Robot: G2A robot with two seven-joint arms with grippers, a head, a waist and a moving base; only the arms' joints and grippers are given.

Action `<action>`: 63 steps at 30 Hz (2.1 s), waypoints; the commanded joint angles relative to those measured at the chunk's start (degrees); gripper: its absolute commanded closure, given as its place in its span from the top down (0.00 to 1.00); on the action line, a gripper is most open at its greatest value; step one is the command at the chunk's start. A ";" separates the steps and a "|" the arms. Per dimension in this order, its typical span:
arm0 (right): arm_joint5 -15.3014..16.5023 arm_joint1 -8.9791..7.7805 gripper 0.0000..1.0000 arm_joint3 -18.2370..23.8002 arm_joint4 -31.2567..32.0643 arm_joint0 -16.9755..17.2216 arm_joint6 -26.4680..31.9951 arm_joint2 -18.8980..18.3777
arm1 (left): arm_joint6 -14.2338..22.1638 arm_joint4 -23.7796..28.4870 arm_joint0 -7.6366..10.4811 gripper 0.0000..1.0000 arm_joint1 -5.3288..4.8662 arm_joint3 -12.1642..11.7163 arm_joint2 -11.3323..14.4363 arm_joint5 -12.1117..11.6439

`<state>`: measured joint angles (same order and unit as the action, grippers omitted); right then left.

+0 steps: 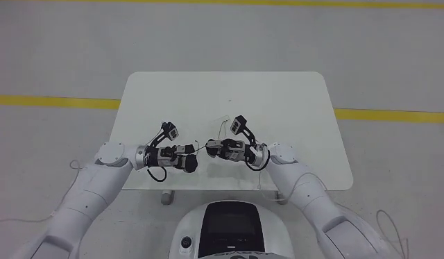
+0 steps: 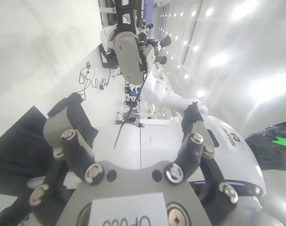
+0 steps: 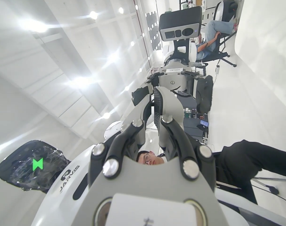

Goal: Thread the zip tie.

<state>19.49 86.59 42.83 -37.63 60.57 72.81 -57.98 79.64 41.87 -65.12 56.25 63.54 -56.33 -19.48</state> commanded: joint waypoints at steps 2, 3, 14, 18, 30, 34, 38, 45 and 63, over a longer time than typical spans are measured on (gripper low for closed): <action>-0.01 -0.01 0.00 0.01 0.05 0.00 0.02 -0.01 | 0.00 -0.07 -0.02 1.00 -0.01 -0.01 -0.04 0.00; -0.01 -0.01 0.00 0.01 0.05 0.00 0.02 -0.01 | 0.00 -0.07 -0.02 1.00 -0.01 -0.01 -0.04 0.00; -0.01 -0.11 0.00 5.40 -0.20 2.98 -5.82 0.05 | -1.02 2.57 -0.29 1.00 0.47 0.29 0.84 0.34; -0.01 -0.11 0.00 5.40 -0.20 2.98 -5.82 0.05 | -1.02 2.57 -0.29 1.00 0.47 0.29 0.84 0.34; -1.48 -1.34 0.00 11.29 1.42 6.06 -9.07 -1.55 | -4.37 1.37 -1.60 1.00 0.10 2.69 0.16 0.90; -1.69 -1.67 0.00 12.21 1.48 6.61 -9.52 -1.97 | -4.42 1.41 -1.75 1.00 0.00 2.88 -0.07 1.02; -2.32 -1.87 0.00 12.69 2.08 6.78 -9.84 -1.79 | -4.45 1.77 -1.89 1.00 -0.01 3.01 -0.13 1.03; -3.81 -1.90 0.00 12.89 3.40 6.50 -11.21 -0.59 | -4.78 2.37 -1.68 0.72 0.14 2.71 0.06 1.15; -6.02 -3.18 0.00 14.61 9.99 6.76 -14.46 -0.15 | -6.22 2.14 -1.60 0.31 0.10 1.09 -0.45 0.73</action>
<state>13.59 83.50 57.24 -27.81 67.23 58.42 -58.09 73.46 44.06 -66.69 56.36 64.56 -56.76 -18.78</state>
